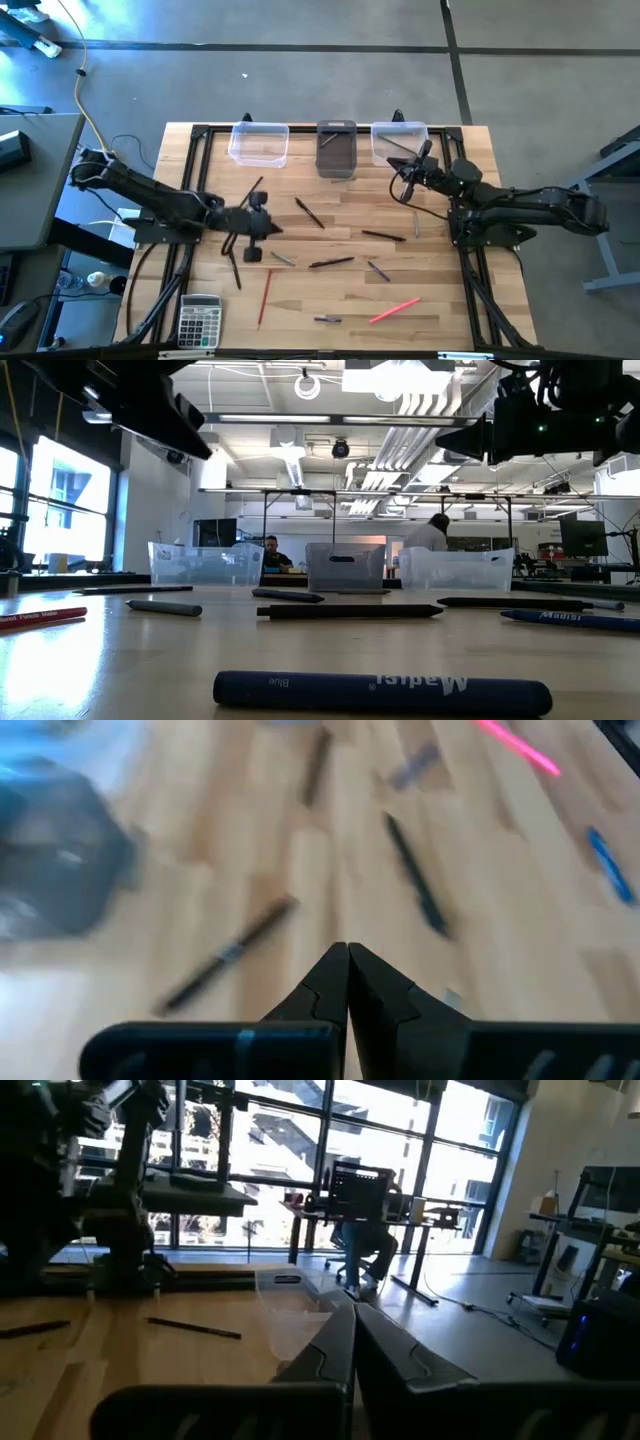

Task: Sort crayons/erasers/pens/pencils in bins
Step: Put the red pencil into the right transparent bin

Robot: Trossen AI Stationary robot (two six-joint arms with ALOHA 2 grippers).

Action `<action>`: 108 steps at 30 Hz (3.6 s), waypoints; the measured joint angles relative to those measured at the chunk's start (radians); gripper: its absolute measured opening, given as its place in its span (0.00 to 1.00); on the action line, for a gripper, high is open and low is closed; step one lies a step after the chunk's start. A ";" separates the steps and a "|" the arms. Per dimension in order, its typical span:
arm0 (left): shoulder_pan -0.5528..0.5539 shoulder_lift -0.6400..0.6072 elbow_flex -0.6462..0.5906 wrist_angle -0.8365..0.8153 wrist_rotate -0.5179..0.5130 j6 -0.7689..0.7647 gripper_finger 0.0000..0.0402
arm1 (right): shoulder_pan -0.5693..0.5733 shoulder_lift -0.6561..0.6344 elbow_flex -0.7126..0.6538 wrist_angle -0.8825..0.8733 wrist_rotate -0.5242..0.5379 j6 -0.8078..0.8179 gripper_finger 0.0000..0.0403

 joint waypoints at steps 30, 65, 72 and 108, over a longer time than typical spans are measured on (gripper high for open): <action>-0.309 0.591 0.360 -0.366 0.249 -0.908 0.30 | 0.033 0.000 0.002 -0.002 0.015 -0.029 0.00; -0.284 0.676 0.362 -0.409 0.235 -0.935 0.17 | 0.033 0.000 0.002 -0.002 0.015 -0.033 0.00; -0.284 0.677 0.361 -0.419 0.241 -0.916 0.17 | 0.033 0.000 0.002 -0.002 0.015 -0.033 0.00; -0.274 0.655 0.340 -0.476 0.261 -1.107 0.35 | 0.033 0.000 0.002 -0.002 0.015 -0.044 0.00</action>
